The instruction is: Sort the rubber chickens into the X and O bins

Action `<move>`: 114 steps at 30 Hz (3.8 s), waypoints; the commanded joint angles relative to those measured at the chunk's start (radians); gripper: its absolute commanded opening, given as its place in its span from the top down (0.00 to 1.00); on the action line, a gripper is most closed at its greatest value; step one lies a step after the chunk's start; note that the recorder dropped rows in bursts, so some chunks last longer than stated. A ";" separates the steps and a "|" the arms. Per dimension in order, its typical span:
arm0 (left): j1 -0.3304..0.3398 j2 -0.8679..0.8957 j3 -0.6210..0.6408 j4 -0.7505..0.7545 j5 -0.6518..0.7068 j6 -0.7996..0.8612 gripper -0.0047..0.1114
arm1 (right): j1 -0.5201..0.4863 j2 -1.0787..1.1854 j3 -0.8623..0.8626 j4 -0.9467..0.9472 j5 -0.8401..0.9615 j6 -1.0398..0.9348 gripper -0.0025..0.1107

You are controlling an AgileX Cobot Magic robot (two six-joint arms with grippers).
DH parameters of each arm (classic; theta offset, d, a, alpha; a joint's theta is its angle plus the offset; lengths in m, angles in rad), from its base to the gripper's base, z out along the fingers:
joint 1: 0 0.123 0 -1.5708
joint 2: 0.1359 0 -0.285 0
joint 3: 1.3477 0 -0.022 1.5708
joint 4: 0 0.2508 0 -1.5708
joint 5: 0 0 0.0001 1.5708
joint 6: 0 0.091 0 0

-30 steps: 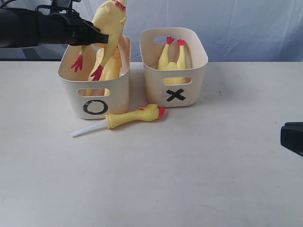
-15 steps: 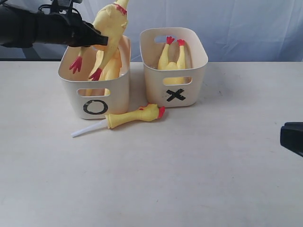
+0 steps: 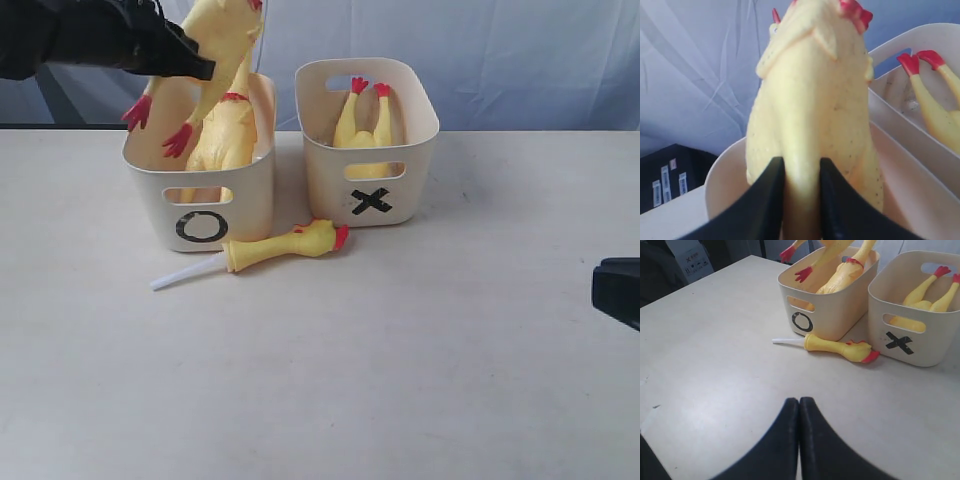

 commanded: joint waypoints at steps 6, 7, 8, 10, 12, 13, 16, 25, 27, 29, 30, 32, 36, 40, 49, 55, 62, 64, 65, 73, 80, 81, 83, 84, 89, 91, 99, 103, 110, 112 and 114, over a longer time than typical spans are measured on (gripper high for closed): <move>-0.023 -0.035 0.001 0.771 -0.069 -0.854 0.96 | -0.003 -0.004 0.004 0.005 -0.013 -0.002 0.99; -0.030 -0.035 0.001 0.835 -0.082 -0.933 0.96 | -0.003 -0.004 0.004 0.005 -0.013 -0.002 0.99; -0.032 -0.035 0.001 0.893 -0.096 -0.995 0.96 | -0.003 -0.004 0.004 0.005 -0.013 -0.002 0.99; -0.040 -0.035 0.003 0.968 -0.124 -1.128 0.96 | -0.003 -0.004 0.004 0.005 -0.013 -0.002 0.99; -0.040 -0.035 0.016 0.989 -0.164 -1.212 0.96 | -0.003 -0.004 0.004 0.005 -0.015 -0.002 0.99; -0.040 -0.035 0.025 0.998 -0.185 -1.242 0.96 | -0.003 -0.004 0.004 0.005 -0.018 -0.002 0.99; -0.040 -0.035 0.057 1.029 -0.243 -1.323 0.96 | -0.003 -0.004 0.004 0.005 -0.018 -0.002 0.99; -0.040 -0.035 0.195 1.036 -0.480 -1.440 0.96 | -0.003 -0.004 0.004 0.005 -0.018 -0.002 0.99; -0.038 -0.035 0.219 1.029 -0.515 -1.440 0.96 | -0.003 -0.004 0.004 0.005 -0.018 -0.002 0.99; -0.034 -0.029 0.234 1.025 -0.539 -1.440 0.96 | -0.003 -0.004 0.004 0.005 -0.018 -0.002 0.99; -0.034 -0.023 0.240 1.025 -0.547 -1.440 0.96 | -0.003 -0.004 0.004 0.005 -0.018 -0.002 0.99; -0.031 -0.010 0.249 1.025 -0.570 -1.440 0.96 | -0.003 -0.004 0.004 0.005 -0.018 -0.002 0.99; -0.030 0.004 0.287 0.998 -0.638 -1.444 0.96 | -0.003 -0.004 0.004 0.005 -0.018 -0.002 0.99; -0.026 0.008 0.321 0.983 -0.675 -1.446 0.96 | -0.003 -0.004 0.004 0.016 -0.016 -0.002 0.99; -0.021 0.015 0.380 0.961 -0.715 -1.522 0.96 | -0.003 -0.004 0.004 0.017 -0.016 -0.002 0.99; -0.019 0.015 0.401 0.958 -0.715 -1.548 0.96 | -0.003 -0.004 0.004 0.017 -0.016 -0.002 0.99; -0.019 0.015 0.416 0.942 -0.715 -1.575 0.96 | -0.003 -0.004 0.004 0.017 -0.016 -0.002 0.99; -0.019 0.015 0.416 0.947 -0.707 -1.575 0.96 | -0.003 -0.004 0.004 0.020 -0.019 -0.002 0.99; -0.019 0.015 0.416 0.951 -0.699 -1.575 0.96 | -0.003 -0.004 0.004 0.022 -0.019 -0.002 0.99; -0.019 0.015 0.416 0.976 -0.664 -1.575 0.92 | -0.003 -0.004 0.004 0.022 -0.019 -0.002 0.99; -0.019 0.015 0.416 0.976 -0.666 -1.575 0.68 | -0.003 -0.004 0.004 0.022 -0.019 -0.002 0.99; -0.019 0.015 0.416 0.976 -0.668 -1.575 0.65 | -0.003 -0.004 0.004 0.022 -0.019 -0.002 0.99; -0.019 0.015 0.416 0.983 -0.675 -1.575 0.60 | -0.003 -0.004 0.004 0.022 -0.019 -0.002 0.99; -0.019 0.015 0.416 0.990 -0.679 -1.573 0.57 | -0.003 -0.004 0.004 0.022 -0.019 -0.002 0.99; -0.019 0.015 0.416 0.992 -0.687 -1.573 0.49 | -0.003 -0.004 0.004 0.022 -0.014 -0.002 0.99; -0.019 0.015 0.416 0.992 -0.691 -1.573 0.49 | -0.003 -0.004 0.004 0.022 -0.014 -0.002 0.99; -0.019 -0.032 0.416 1.011 -0.786 -1.509 0.49 | -0.003 -0.004 0.004 0.022 -0.014 -0.002 0.99; -0.019 -0.075 0.416 1.127 -0.786 -1.496 0.51 | -0.003 -0.004 0.004 0.022 -0.014 -0.002 0.99; -0.019 -0.179 0.446 1.423 -0.731 -1.496 0.82 | -0.003 -0.004 0.004 0.022 -0.019 -0.002 0.99; -0.019 -0.220 0.468 1.476 -0.709 -1.498 0.88 | -0.003 -0.004 0.004 0.022 -0.019 -0.002 0.99; -0.019 -0.270 0.494 1.520 -0.682 -1.498 0.92 | -0.003 -0.004 0.004 0.022 -0.019 -0.002 0.99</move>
